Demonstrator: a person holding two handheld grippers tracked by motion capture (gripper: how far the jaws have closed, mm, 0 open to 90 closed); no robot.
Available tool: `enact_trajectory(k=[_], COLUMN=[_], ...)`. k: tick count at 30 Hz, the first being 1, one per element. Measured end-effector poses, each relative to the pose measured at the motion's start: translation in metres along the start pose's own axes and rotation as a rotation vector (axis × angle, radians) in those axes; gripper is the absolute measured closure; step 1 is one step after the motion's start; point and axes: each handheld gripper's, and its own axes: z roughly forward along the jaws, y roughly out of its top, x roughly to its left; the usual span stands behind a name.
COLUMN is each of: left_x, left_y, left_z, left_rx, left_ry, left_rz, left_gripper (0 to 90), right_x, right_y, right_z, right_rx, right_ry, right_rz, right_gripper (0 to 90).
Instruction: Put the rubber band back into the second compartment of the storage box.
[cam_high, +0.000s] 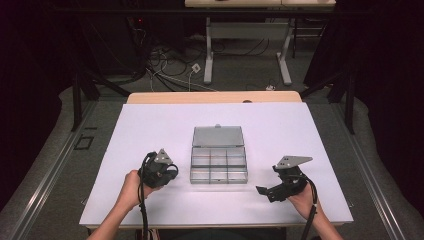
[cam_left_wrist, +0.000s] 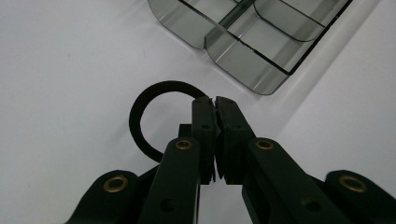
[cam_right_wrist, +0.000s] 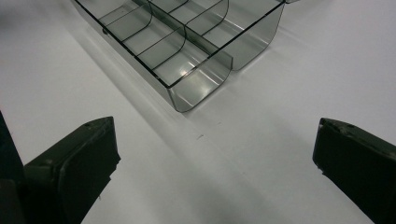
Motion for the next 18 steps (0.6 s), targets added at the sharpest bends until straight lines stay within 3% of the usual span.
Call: enact_trajectory(k=[18], left_x=[-0.008], left_y=[0.011], left_z=[-0.002], left_rx=[-0.029], left_ry=[0.008], left_rz=[0.034], left_gripper=[87.1], right_x=[0.001], right_y=[0.0], right_z=[0.0], right_rx=[-0.002], right_ry=[-0.003], right_rz=[0.005], right_gripper=[0.0])
